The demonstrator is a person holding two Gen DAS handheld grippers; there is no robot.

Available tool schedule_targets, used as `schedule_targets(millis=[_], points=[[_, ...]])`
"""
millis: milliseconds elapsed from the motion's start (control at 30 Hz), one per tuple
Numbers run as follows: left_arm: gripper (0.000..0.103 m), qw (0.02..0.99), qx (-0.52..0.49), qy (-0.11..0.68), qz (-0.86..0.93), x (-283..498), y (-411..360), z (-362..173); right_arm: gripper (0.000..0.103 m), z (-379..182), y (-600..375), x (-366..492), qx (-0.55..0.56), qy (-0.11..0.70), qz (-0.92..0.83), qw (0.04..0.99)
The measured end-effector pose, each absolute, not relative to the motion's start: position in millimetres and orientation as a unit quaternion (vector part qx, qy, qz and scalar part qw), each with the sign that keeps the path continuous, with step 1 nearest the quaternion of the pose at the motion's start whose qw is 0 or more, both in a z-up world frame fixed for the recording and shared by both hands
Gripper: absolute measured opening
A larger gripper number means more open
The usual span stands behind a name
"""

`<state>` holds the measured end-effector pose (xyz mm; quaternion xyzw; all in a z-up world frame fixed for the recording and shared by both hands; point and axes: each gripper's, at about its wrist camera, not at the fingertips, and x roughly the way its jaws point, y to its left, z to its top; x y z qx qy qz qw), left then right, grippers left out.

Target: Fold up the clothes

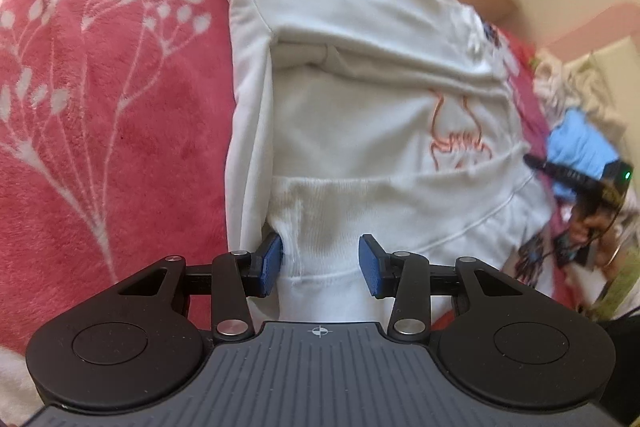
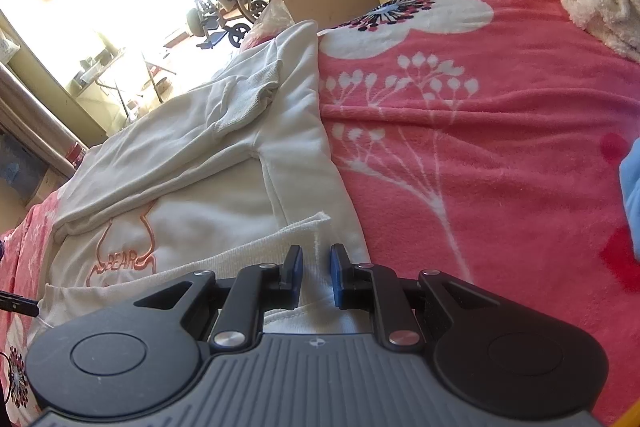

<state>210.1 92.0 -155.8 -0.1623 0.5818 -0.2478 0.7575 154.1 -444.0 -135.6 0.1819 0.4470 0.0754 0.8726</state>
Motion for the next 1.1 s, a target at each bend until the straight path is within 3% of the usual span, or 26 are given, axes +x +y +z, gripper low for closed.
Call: schedule_targets(millis=[400,533,600,1000,1100], points=[[0.040,0.774,-0.180,0.557,-0.242,215.8,90.3,-163.9,0.018,-135.8,-444.3,154.4,0.184,0.446,0.075,0.873],[0.025,0.780,-0.168,0.556,-0.233,214.8,90.9,-163.6,0.022,-131.5,-440.2,149.8,0.165,0.441,0.080,0.879],[0.023,0.782,-0.166,0.555,-0.230,214.2,90.9,-164.0,0.022,-129.1,-434.4,146.3,0.136,0.440,0.085,0.883],[0.023,0.787,-0.143,0.555,-0.229,213.9,84.1,-164.3,0.023,-128.2,-431.4,162.8,0.102,0.426,0.097,0.894],[0.023,0.787,-0.144,0.554,-0.230,213.8,84.3,-165.8,0.027,-129.5,-430.4,168.5,0.093,0.427,0.103,0.893]])
